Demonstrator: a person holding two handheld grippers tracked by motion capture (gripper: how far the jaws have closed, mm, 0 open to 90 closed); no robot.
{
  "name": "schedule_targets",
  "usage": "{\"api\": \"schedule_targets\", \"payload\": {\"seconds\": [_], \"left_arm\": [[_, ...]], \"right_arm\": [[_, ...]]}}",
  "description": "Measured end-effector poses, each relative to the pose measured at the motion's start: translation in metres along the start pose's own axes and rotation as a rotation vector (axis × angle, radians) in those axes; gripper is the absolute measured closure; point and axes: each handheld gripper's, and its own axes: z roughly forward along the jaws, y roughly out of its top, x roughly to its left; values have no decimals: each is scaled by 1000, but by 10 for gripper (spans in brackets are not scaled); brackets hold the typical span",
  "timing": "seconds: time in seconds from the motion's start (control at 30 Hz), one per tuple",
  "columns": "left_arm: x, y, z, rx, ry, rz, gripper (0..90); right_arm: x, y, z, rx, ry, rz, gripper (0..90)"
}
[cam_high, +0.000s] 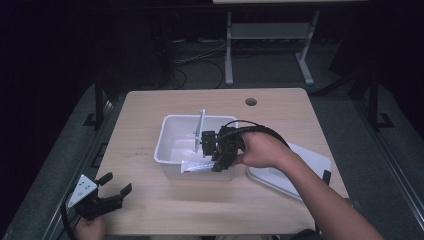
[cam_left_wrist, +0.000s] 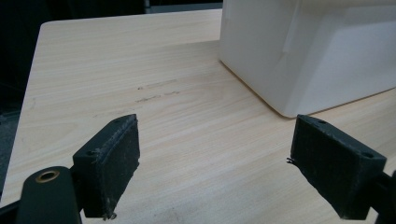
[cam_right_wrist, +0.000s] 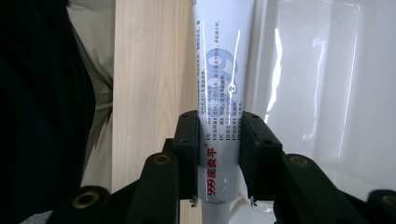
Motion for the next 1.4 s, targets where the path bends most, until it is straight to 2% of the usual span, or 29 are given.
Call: {"api": "schedule_targets", "payload": {"seconds": [0.43, 0.7, 1.4], "left_arm": [[1, 0, 0, -4, 2, -5, 150], [1, 0, 0, -5, 0, -4, 150], [0, 0, 0, -11, 1, -9, 150]], "right_arm": [[-21, 4, 0, 19, -11, 39, 693], [-31, 4, 8, 39, -6, 54, 693], [-49, 5, 26, 67, 6, 83, 693]]}}
